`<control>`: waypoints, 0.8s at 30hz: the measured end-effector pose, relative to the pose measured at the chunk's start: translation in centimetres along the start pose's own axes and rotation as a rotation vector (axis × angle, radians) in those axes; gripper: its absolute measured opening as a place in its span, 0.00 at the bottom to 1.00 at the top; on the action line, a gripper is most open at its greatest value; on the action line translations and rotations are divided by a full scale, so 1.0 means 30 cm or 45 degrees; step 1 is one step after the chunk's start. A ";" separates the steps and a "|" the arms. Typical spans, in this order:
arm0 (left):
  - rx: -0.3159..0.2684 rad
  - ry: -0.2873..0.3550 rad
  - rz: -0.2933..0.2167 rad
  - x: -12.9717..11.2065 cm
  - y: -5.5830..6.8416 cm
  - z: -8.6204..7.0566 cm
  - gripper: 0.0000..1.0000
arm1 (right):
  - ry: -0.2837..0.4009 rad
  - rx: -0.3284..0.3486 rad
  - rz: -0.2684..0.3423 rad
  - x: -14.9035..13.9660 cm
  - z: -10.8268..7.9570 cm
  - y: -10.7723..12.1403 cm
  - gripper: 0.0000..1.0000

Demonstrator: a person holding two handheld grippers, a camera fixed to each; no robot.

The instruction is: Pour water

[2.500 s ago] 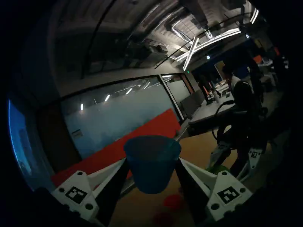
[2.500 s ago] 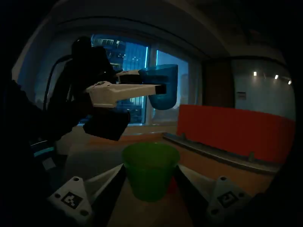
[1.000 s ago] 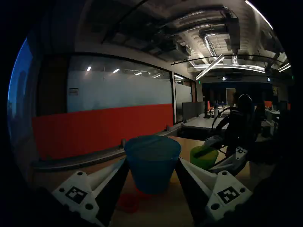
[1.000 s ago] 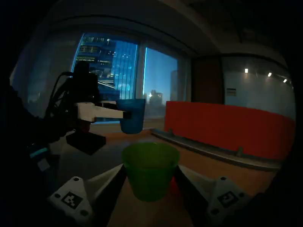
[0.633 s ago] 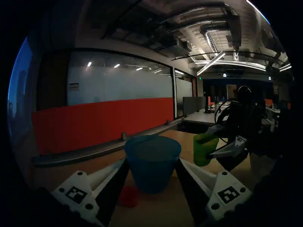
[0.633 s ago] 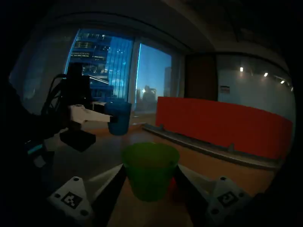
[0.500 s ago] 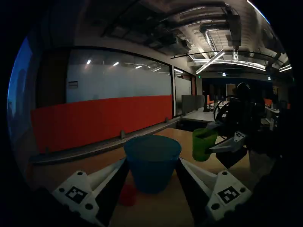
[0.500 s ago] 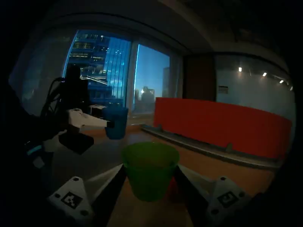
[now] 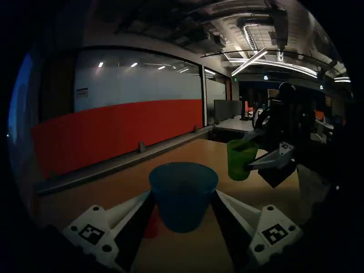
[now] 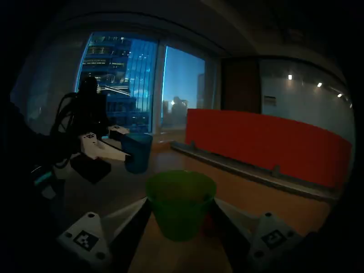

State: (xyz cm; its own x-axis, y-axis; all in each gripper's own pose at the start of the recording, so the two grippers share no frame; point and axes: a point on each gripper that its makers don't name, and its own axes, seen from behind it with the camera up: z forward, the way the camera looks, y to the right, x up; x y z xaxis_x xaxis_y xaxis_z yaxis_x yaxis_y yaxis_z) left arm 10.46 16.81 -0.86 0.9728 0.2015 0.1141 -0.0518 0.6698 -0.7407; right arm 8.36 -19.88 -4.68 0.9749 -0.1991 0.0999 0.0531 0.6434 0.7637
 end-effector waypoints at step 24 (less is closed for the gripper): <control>-0.061 -0.253 0.100 -0.231 0.027 0.081 0.84 | -0.261 0.071 -0.025 -0.200 0.030 0.020 0.89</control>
State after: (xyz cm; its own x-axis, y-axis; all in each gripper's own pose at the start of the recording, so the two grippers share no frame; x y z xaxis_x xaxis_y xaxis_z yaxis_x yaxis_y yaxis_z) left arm 3.14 17.69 -0.64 0.9025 0.3915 0.1794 -0.1101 0.6126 -0.7827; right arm 2.35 -18.96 -4.25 0.9091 -0.3611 0.2076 0.0544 0.5971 0.8003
